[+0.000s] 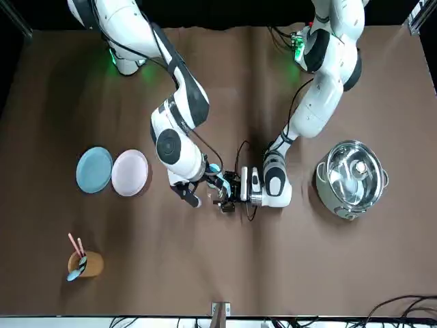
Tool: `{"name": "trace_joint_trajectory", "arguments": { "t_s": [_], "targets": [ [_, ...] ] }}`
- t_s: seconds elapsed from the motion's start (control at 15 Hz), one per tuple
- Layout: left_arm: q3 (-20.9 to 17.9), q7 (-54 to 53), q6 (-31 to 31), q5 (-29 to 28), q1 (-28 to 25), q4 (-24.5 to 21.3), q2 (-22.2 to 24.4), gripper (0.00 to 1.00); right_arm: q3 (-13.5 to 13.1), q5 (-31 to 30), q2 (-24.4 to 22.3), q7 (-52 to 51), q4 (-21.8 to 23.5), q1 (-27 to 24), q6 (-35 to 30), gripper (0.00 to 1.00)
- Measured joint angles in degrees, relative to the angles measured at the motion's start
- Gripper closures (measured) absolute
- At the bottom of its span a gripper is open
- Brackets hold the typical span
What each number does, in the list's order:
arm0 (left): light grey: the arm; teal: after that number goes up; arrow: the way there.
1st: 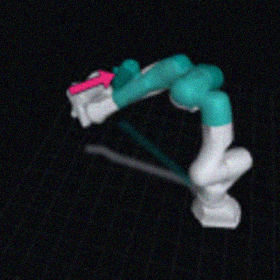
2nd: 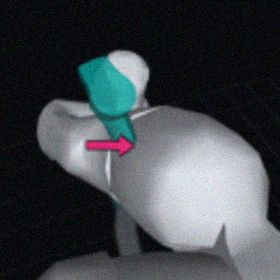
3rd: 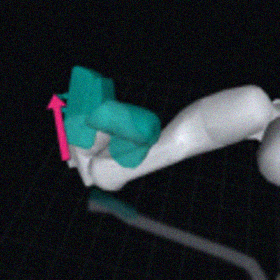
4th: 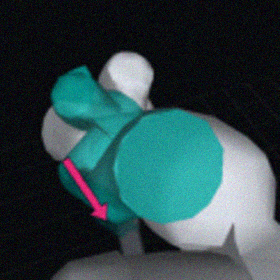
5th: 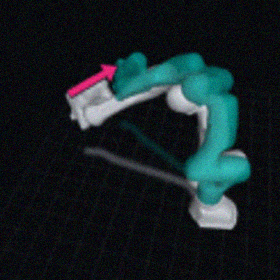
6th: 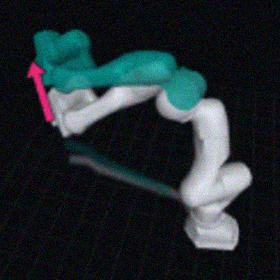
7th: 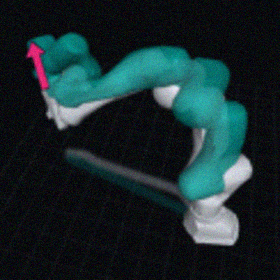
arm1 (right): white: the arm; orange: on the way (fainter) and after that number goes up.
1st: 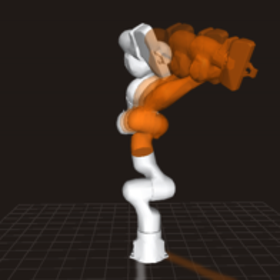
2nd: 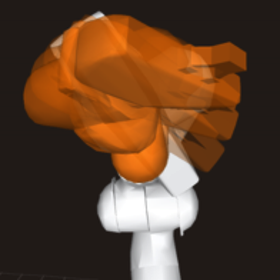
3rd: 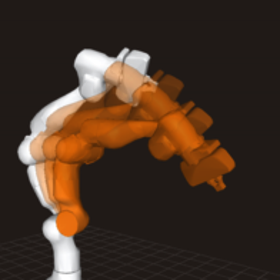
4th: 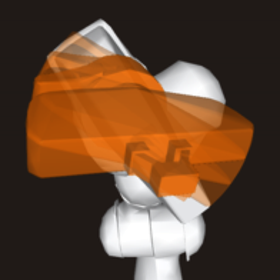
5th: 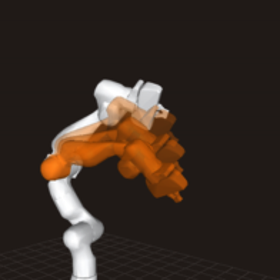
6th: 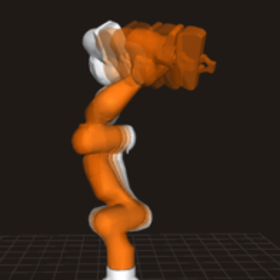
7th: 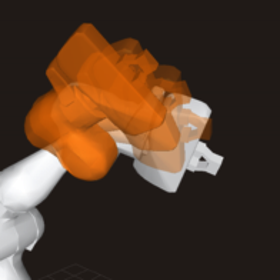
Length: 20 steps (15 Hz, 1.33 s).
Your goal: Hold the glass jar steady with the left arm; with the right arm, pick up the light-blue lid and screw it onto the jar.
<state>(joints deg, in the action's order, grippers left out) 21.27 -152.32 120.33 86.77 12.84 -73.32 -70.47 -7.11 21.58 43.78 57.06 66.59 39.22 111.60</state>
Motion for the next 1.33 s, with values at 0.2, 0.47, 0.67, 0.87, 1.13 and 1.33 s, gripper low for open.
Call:
{"name": "trace_joint_trajectory", "arguments": {
  "t_s": [0.2, 0.47, 0.67, 0.87, 1.13, 1.33],
  "targets": [
    [0.0, 0.0, 0.0, 0.0, 0.0, 0.0, 0.0, 0.05, -0.1, -0.5, 0.0, -4.1, -1.0, -0.1, 0.0, 0.00],
    [0.0, 0.0, 0.0, 0.0, 0.0, 0.0, 0.0, 0.05, 0.1, -4.3, -0.1, -8.1, -1.8, 0.1, -0.2, 0.00],
    [0.0, 0.0, 0.0, 0.0, 0.0, 0.0, 0.0, 0.05, 0.3, -6.1, -0.5, -8.5, -2.1, 0.8, -0.2, 0.00],
    [0.0, 0.0, 0.0, 0.0, 0.0, 0.0, 0.0, 0.05, 0.3, -6.1, -0.5, -8.5, -2.1, 1.5, -0.3, 0.00],
    [0.0, 0.0, 0.0, 0.0, 0.0, 0.0, 0.0, 0.05, 0.5, -6.1, -0.5, -8.5, -2.1, 2.1, -0.5, 0.00],
    [0.0, 0.0, 0.0, -0.1, 0.0, 0.0, 0.0, 0.05, 0.5, -6.1, -0.5, -8.5, -2.1, 2.6, -0.6, 0.05]
  ]
}}
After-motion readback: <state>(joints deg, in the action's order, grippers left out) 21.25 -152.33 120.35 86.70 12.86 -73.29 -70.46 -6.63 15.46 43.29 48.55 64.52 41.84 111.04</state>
